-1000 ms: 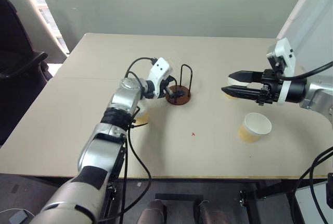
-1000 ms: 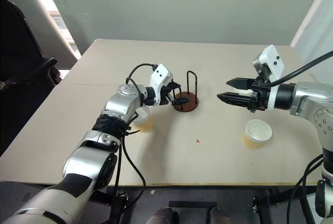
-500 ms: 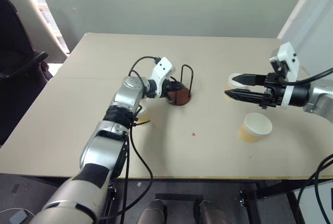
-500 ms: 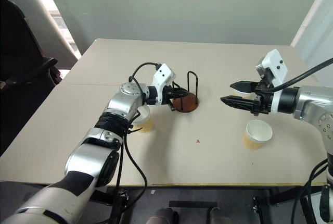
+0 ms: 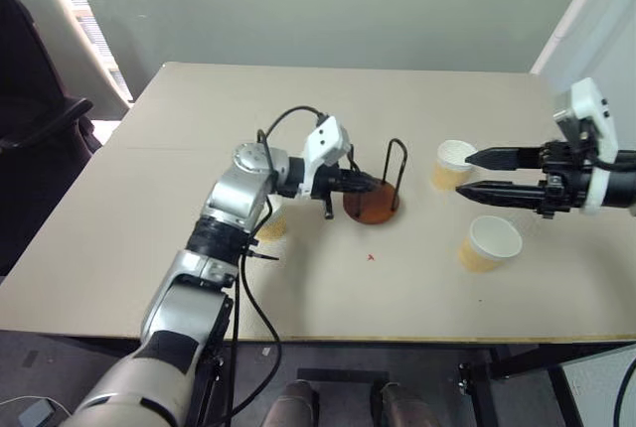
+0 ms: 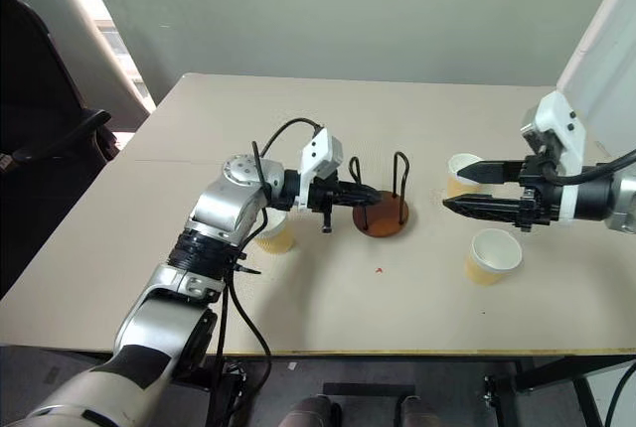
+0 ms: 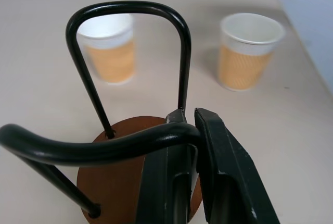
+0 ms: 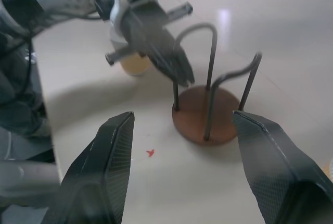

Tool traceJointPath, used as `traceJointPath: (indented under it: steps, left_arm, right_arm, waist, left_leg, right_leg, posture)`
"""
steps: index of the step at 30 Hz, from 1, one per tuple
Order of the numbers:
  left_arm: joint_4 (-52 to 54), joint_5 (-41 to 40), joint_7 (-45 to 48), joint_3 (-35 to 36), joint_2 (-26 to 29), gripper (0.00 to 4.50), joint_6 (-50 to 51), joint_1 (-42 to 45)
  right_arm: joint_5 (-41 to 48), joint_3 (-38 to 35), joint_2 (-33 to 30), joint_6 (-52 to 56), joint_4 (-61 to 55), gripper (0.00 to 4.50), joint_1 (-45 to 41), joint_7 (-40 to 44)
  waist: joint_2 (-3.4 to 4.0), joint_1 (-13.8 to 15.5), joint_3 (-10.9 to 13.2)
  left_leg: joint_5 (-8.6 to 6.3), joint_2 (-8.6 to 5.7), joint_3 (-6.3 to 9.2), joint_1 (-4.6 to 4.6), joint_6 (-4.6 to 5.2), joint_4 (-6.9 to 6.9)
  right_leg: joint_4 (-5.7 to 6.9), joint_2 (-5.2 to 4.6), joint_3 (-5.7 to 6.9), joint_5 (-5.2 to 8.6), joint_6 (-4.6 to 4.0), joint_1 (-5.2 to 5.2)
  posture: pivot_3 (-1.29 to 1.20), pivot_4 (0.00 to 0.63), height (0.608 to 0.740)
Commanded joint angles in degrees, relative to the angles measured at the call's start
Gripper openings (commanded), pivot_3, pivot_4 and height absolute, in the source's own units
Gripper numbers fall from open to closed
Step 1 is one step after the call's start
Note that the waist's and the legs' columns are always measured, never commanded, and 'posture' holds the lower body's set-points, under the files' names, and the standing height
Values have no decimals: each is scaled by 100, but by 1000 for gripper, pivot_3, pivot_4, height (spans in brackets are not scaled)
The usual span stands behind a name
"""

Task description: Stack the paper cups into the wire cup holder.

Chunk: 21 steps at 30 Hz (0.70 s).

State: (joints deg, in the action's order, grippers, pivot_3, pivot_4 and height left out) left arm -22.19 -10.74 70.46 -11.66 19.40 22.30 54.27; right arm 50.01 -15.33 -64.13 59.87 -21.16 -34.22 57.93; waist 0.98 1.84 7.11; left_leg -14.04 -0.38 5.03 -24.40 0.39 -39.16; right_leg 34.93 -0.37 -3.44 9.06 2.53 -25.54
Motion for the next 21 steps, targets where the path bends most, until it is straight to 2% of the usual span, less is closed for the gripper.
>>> traceJointPath:
  steps: [1,8,10,21]
  left_arm:
    - [539,-192,37,-83,-88,45,218,-102]
    - [1080,-255,37,-416,-184,45,605,-404]
    - [1250,-229,48,-525,-113,45,665,-545]
    - [1508,-19,-46,-770,285,45,539,-892]
  right_arm:
    - [274,-379,-306,100,-201,3081,34,161]
    - [154,-350,-577,-97,-134,3081,222,280]
    - [119,-281,-550,-158,-114,3081,182,252]
    - [-50,94,-398,-445,27,3081,-9,232]
  waist:
    - [0,0,0]
    - [1,1,0]
    - [1,0,0]
    - [3,-7,-2]
  left_leg:
    - [0,0,-1,0,0,0]
    - [-18,1,-17,6,30,-3]
    - [-33,2,-21,10,56,-2]
    - [-39,4,-38,40,71,-12]
  right_leg:
    - [0,0,0,0,0,0]
    - [0,-5,-5,2,5,3]
    - [3,-4,-6,2,5,3]
    - [1,-4,-26,6,12,32]
  posture:
    - [0,150,740]
    - [0,150,740]
    - [0,150,740]
    - [0,150,740]
